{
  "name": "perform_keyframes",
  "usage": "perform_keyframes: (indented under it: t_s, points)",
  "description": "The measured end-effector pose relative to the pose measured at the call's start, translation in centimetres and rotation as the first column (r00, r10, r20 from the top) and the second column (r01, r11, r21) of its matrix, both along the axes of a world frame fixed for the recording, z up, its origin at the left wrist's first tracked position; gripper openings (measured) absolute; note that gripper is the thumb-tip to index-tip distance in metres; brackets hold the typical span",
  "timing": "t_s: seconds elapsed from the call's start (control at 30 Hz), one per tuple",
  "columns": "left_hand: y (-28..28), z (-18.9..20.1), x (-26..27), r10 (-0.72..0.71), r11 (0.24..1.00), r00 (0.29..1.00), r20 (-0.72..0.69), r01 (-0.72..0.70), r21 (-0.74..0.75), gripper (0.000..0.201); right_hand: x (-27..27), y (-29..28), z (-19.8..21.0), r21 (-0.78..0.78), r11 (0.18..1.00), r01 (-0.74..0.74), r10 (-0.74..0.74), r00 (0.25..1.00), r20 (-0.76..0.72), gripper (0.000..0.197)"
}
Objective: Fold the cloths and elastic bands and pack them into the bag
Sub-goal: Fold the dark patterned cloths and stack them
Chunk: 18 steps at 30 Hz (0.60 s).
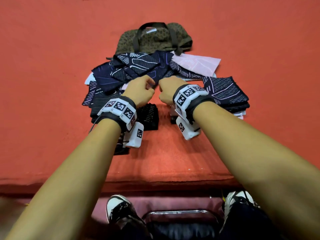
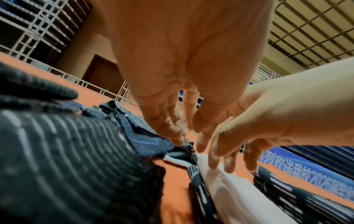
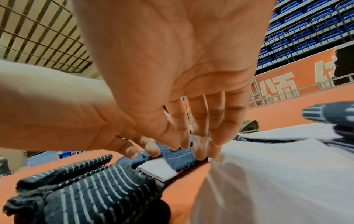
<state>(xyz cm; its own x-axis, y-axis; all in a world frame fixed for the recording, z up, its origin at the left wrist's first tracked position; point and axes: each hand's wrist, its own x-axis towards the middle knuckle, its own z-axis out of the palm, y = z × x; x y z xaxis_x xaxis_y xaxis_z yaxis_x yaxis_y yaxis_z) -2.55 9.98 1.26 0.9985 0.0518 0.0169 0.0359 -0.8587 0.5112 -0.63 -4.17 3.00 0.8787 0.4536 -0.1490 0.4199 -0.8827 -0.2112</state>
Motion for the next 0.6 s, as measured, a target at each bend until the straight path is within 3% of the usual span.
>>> perform_keyframes:
  t_s: [0.33, 0.6]
  points:
    - [4.3, -0.1, 2.6, 0.077, 0.964, 0.987, -0.141, -0.038, 0.262, 0.044, 2.9, 2.7, -0.7, 0.042, 0.999, 0.011, -0.013, 0.999, 0.035, 0.025]
    - [5.1, -1.3, 4.8, 0.075, 0.957, 0.98, -0.185, -0.019, 0.29, 0.048, 4.9, 4.2, -2.6, 0.044, 0.998, 0.033, -0.035, 0.999, 0.035, 0.035]
